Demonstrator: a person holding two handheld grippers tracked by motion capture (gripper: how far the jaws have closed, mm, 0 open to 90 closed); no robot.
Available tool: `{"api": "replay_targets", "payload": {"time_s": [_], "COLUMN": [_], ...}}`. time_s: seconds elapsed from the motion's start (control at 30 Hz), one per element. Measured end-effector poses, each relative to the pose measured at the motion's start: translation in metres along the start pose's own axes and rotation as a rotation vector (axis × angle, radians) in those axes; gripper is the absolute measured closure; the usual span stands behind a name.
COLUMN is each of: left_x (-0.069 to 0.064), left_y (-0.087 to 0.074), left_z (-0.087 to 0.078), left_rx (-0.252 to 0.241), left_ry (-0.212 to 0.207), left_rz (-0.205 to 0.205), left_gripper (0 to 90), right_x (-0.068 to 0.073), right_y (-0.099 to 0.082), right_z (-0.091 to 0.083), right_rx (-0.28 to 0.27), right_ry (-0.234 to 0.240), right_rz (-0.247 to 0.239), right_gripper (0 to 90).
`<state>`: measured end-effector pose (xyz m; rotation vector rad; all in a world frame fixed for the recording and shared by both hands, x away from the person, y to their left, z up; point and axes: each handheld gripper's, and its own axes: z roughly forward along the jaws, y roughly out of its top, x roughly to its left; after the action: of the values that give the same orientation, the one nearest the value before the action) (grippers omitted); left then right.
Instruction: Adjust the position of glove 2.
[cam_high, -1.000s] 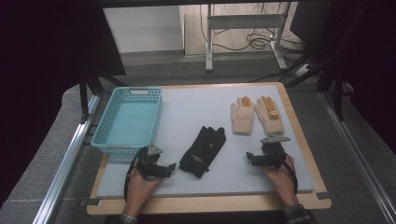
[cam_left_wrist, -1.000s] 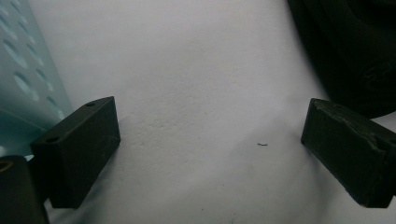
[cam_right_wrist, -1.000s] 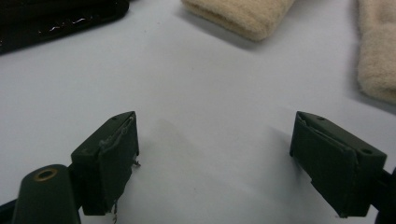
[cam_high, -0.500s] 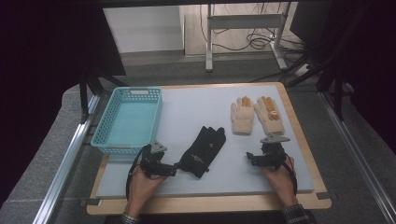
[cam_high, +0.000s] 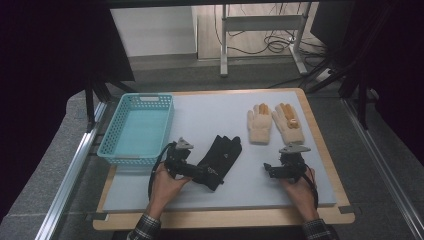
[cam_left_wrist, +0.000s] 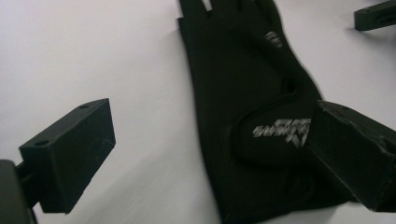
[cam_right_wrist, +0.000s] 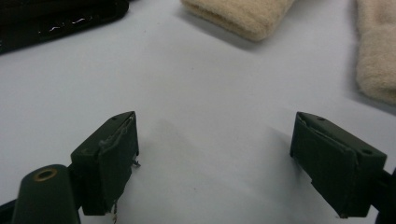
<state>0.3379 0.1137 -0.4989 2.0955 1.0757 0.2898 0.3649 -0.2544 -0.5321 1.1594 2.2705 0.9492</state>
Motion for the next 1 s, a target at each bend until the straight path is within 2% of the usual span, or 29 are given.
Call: {"api": "replay_targets", "payload": {"time_s": [0.23,0.4,0.47,0.57,0.63,0.73,0.8,0.83,0.93,1.0], "left_x": [-0.016,-0.023,-0.022,-0.02,-0.022,-0.03,-0.037,-0.039,-0.039,-0.037], "left_y": [0.019,0.027,0.029,0.031,0.031,0.029,0.027,0.026,0.024,0.024], "left_z": [0.025,0.044,0.051,0.062,0.067,0.075,0.078,0.078,0.077,0.076], "left_rx": [0.051,0.096,0.112,0.147,0.169,0.212,0.221,0.221,0.217,0.212], "left_ry": [-0.009,0.002,0.008,-0.014,-0.03,-0.006,0.041,0.054,0.055,0.053], "left_rz": [0.048,0.061,0.052,0.024,0.021,0.05,0.091,0.099,0.089,0.063], "left_gripper": [0.1,0.0,0.0,0.0,0.0,0.0,0.0,0.0,0.0,0.6], "right_x": [0.0,0.0,0.0,0.0,0.0,0.0,0.0,0.0,0.0,0.0], "right_y": [0.0,0.0,0.0,0.0,0.0,0.0,0.0,0.0,0.0,0.0], "right_z": [0.0,0.0,0.0,0.0,0.0,0.0,0.0,0.0,0.0,0.0], "right_rx": [0.0,0.001,-0.001,-0.001,-0.001,0.0,0.001,0.0,0.001,0.001], "right_ry": [0.001,0.001,0.001,0.001,0.001,0.002,0.001,0.001,0.001,0.001], "right_rz": [0.001,0.002,0.001,0.001,0.001,0.002,0.002,0.001,0.001,0.001], "right_gripper": [14.9,14.9,14.9,14.9,14.9,14.9,14.9,14.9,14.9,14.9]}}
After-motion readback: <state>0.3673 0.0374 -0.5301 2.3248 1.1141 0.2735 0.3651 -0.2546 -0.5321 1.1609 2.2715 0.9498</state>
